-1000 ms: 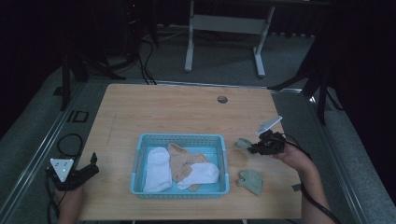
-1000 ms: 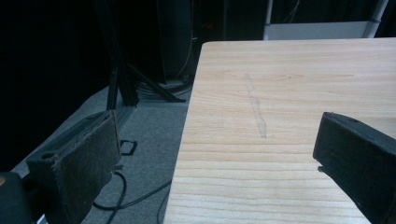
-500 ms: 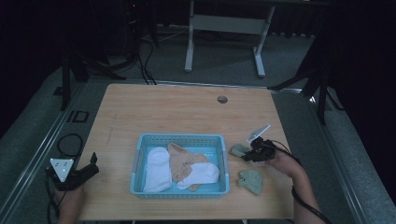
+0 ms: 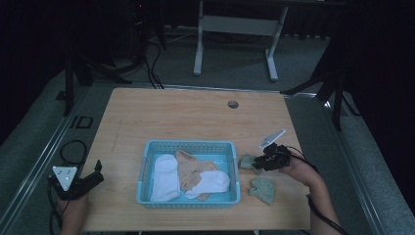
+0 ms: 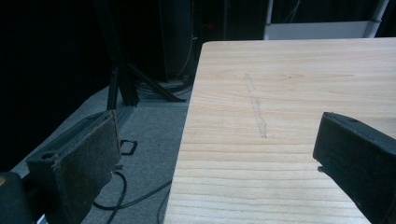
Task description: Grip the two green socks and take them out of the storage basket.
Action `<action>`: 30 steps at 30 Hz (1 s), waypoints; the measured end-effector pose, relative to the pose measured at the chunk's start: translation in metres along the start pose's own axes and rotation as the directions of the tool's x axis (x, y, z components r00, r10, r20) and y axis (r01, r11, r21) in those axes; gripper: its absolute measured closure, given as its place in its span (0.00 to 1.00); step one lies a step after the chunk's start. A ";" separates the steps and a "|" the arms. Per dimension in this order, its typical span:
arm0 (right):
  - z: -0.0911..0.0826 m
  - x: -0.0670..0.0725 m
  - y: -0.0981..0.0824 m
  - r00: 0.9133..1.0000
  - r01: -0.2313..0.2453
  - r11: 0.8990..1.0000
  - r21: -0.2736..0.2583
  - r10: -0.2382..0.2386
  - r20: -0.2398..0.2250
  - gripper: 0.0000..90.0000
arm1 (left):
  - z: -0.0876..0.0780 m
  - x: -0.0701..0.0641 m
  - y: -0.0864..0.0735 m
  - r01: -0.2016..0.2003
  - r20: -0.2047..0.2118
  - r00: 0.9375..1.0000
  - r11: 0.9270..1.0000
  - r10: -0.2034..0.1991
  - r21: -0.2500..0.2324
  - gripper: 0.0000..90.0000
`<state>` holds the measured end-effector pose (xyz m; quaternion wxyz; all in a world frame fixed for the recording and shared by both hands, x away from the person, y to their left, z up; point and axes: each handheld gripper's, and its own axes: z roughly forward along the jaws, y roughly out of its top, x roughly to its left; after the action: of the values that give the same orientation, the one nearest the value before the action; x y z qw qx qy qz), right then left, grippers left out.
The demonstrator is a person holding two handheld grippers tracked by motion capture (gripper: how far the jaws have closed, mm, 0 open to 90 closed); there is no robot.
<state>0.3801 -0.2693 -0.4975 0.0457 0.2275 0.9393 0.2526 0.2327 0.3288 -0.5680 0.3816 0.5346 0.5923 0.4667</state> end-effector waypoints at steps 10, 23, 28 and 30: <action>-0.015 -0.003 -0.012 0.997 -0.029 0.998 -0.061 0.033 0.069 0.70 | 0.000 0.000 0.000 0.000 0.001 1.000 1.000 0.000 0.000 0.00; -0.023 -0.013 -0.041 0.979 -0.133 0.981 -0.139 0.152 0.135 0.67 | 0.000 0.000 0.000 0.000 0.002 1.000 1.000 0.000 0.000 0.00; -0.022 -0.018 -0.062 0.964 -0.184 0.966 -0.182 0.213 0.160 0.64 | 0.000 0.000 0.000 -0.002 0.002 1.000 1.000 0.002 0.002 0.00; -0.021 -0.019 -0.067 0.957 -0.194 0.963 -0.189 0.228 0.178 0.63 | 0.000 0.000 0.000 0.001 0.003 1.000 1.000 -0.001 0.002 0.00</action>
<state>0.3658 -0.3388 -0.5132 0.1307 0.3458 0.8755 0.3111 0.2328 0.3287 -0.5680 0.3822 0.5354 0.5923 0.4653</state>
